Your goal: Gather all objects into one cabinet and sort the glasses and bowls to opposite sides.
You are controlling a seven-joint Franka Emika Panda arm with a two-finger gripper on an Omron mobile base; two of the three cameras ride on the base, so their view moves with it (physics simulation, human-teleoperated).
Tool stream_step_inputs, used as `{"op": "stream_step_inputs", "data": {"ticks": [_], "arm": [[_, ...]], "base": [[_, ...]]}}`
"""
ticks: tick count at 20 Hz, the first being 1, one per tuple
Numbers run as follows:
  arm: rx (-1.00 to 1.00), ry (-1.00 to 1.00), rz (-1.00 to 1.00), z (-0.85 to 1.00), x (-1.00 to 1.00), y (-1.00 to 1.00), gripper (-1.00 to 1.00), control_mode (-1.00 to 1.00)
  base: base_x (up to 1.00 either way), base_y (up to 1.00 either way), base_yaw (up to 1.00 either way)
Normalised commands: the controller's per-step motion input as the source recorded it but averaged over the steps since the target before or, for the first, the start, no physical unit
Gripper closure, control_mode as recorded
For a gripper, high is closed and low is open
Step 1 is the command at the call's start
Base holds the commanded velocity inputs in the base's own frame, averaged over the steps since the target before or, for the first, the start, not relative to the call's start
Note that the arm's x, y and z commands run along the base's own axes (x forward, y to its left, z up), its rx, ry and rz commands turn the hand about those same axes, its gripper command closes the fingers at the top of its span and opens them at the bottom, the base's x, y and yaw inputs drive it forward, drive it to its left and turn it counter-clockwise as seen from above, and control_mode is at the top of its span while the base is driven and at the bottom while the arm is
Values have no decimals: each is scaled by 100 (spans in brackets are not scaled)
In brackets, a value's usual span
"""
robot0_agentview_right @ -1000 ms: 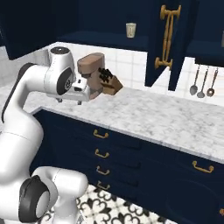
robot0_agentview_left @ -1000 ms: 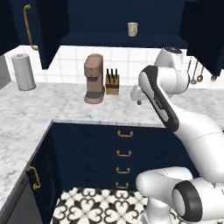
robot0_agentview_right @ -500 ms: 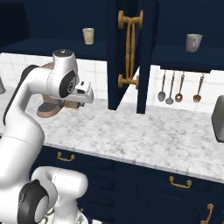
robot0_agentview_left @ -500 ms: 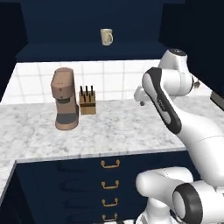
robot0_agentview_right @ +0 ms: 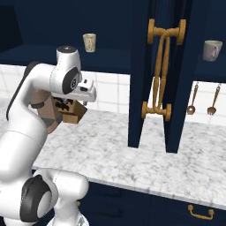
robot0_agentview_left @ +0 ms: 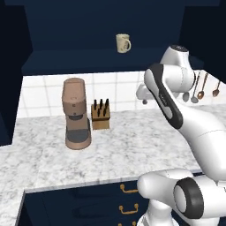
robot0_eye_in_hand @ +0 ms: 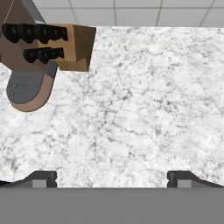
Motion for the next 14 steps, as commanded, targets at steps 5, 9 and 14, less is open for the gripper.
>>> {"op": "stream_step_inputs", "data": {"ticks": [5,9,14], "arm": [[0,0,0,0,0,0,-100,100],[0,0,0,0,0,0,-100,100],[0,-6,2,0,0,1,-100,-100]], "base": [[26,0,-1],[12,0,0],[0,0,0]]}}
